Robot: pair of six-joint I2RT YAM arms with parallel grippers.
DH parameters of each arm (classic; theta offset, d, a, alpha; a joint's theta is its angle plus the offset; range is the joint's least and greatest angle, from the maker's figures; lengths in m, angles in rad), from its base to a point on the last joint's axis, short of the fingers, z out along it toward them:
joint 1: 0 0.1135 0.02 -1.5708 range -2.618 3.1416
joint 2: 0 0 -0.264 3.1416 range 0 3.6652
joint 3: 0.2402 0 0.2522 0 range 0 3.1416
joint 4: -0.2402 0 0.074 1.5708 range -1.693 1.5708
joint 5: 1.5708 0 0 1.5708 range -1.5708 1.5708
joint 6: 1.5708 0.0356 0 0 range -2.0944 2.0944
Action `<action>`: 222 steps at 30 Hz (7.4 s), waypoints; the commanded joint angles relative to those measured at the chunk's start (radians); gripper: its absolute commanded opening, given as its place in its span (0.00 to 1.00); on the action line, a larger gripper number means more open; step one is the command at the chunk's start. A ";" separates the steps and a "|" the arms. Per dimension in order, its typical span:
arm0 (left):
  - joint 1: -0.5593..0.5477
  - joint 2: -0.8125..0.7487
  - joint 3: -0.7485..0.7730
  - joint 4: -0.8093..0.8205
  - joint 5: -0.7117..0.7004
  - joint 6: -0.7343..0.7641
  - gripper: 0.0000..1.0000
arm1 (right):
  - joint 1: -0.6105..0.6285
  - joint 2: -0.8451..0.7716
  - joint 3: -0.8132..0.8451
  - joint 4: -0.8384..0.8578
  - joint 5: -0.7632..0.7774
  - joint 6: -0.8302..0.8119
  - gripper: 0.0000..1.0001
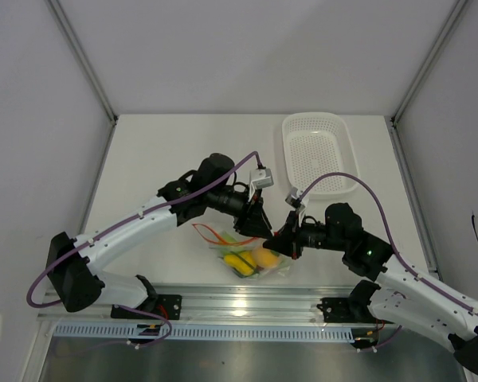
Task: Place the food in the zip-top bag and seal the zipper
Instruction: Zip the zipper food storage bag at the center of the board, then place the zipper food storage bag at the center of the board.
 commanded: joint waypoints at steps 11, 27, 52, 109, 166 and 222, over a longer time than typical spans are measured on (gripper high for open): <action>0.001 0.027 0.070 0.034 0.018 -0.024 0.27 | -0.001 -0.015 0.008 0.063 -0.033 0.004 0.00; 0.001 0.013 0.044 -0.008 0.049 0.018 0.31 | -0.001 -0.016 0.015 0.063 -0.012 0.004 0.00; 0.000 0.033 0.043 -0.057 0.055 0.042 0.03 | -0.006 -0.056 0.005 0.080 0.091 0.057 0.00; 0.113 -0.223 -0.029 -0.266 -0.055 0.134 0.01 | -0.055 0.122 0.381 -0.348 0.136 -0.149 0.66; 0.115 -0.395 -0.148 -0.296 -0.458 -0.047 0.02 | -0.079 0.094 0.219 -0.317 0.372 -0.059 0.00; 0.115 -1.090 -0.309 -0.404 -0.785 -0.423 1.00 | -0.208 0.946 0.964 -0.388 0.577 -0.091 0.99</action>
